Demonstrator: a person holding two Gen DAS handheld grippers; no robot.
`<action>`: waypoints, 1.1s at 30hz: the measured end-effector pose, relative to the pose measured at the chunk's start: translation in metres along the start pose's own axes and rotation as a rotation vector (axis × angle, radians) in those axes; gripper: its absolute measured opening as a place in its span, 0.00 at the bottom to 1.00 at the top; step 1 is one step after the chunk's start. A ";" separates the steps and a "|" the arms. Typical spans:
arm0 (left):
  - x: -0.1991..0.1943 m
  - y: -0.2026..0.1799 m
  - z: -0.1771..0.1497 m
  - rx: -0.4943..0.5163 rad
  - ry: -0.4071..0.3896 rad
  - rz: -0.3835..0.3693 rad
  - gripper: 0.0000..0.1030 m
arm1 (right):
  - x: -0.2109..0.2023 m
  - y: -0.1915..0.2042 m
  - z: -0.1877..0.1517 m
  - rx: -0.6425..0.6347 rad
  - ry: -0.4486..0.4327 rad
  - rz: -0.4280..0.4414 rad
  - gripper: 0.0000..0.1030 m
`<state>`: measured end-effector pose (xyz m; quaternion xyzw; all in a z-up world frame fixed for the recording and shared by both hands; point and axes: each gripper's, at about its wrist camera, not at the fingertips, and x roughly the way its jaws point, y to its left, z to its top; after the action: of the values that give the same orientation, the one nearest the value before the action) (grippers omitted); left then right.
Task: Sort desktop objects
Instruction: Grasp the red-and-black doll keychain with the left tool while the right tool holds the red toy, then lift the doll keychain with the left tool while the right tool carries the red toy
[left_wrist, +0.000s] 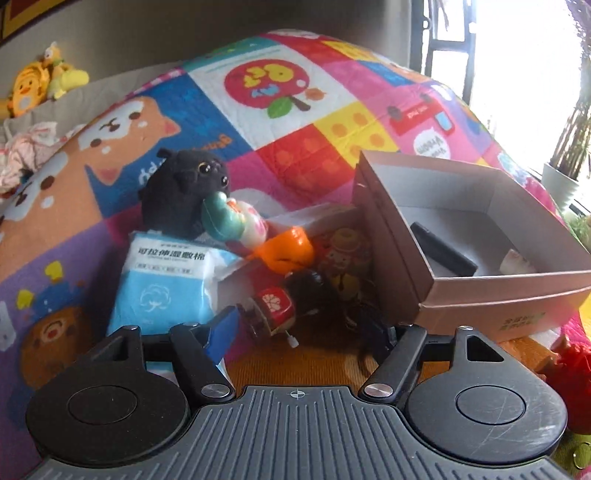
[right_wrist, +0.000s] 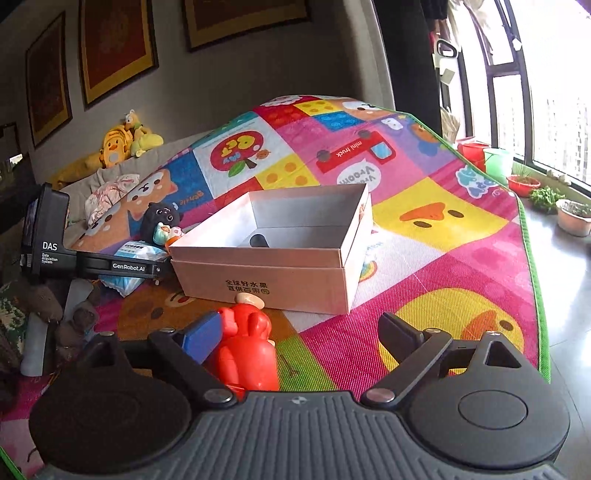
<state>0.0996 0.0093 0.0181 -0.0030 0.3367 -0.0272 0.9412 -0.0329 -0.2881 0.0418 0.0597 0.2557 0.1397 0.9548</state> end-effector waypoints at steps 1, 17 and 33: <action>0.004 0.002 0.000 -0.014 0.005 0.003 0.74 | 0.001 -0.001 -0.002 0.007 -0.001 -0.005 0.89; -0.062 -0.003 -0.047 0.076 0.003 -0.129 0.62 | 0.015 -0.005 -0.015 0.071 0.025 -0.006 0.96; -0.096 -0.037 -0.084 0.105 0.042 -0.164 0.90 | 0.006 0.034 -0.013 -0.057 0.036 0.028 0.97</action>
<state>-0.0295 -0.0214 0.0146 0.0192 0.3530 -0.1216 0.9275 -0.0425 -0.2529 0.0338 0.0335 0.2680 0.1614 0.9492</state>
